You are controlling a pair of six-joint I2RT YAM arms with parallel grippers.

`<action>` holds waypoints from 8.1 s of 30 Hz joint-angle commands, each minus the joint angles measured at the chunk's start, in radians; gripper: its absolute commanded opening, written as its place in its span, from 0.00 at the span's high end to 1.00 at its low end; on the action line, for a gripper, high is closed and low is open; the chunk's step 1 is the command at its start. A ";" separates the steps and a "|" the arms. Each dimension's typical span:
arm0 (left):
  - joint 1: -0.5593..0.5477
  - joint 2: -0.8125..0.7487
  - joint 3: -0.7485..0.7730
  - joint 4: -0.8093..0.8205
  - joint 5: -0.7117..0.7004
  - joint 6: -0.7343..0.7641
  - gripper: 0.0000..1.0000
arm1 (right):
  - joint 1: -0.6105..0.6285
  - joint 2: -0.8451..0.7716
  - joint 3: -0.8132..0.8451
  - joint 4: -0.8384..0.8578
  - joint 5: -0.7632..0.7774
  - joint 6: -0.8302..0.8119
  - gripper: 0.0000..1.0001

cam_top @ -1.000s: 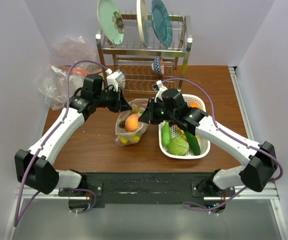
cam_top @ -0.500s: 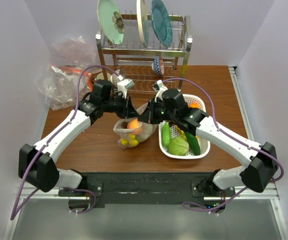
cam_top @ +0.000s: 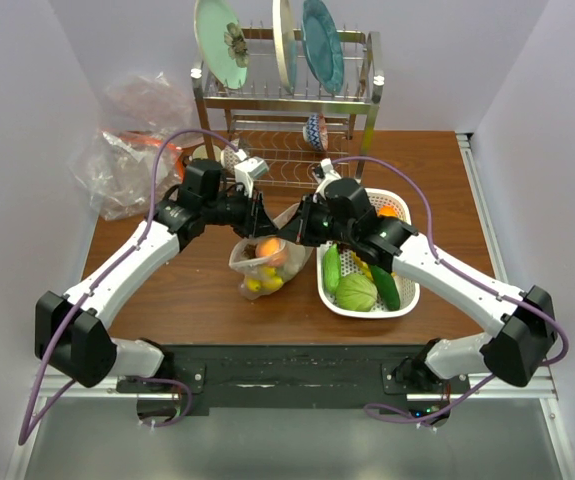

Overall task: Place the food in the zip-top bag and seal the zipper
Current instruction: Adjust the zipper on the food storage bag, then zip the zipper food storage bag.

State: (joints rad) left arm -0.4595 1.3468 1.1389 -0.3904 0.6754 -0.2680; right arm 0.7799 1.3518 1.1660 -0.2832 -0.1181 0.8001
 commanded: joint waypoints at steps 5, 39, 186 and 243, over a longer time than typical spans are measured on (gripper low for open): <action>-0.010 -0.037 0.022 0.018 0.084 0.009 0.59 | 0.001 -0.043 -0.002 0.070 0.058 0.042 1.00; 0.108 -0.060 -0.090 0.101 0.284 -0.027 0.45 | 0.001 0.053 0.087 0.000 0.018 0.031 1.00; -0.145 -0.273 0.091 -0.214 0.185 0.177 1.00 | -0.268 -0.323 -0.164 0.389 -0.781 -0.441 1.00; 0.015 -0.087 0.318 -0.351 -0.197 0.197 0.35 | -0.107 -0.016 -0.215 0.460 -0.517 -0.524 1.00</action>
State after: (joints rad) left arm -0.4515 1.2591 1.3731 -0.8631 0.3412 -0.1078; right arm 0.6685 1.3884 0.9478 0.1051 -0.5812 0.3073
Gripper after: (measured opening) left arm 0.630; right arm 0.010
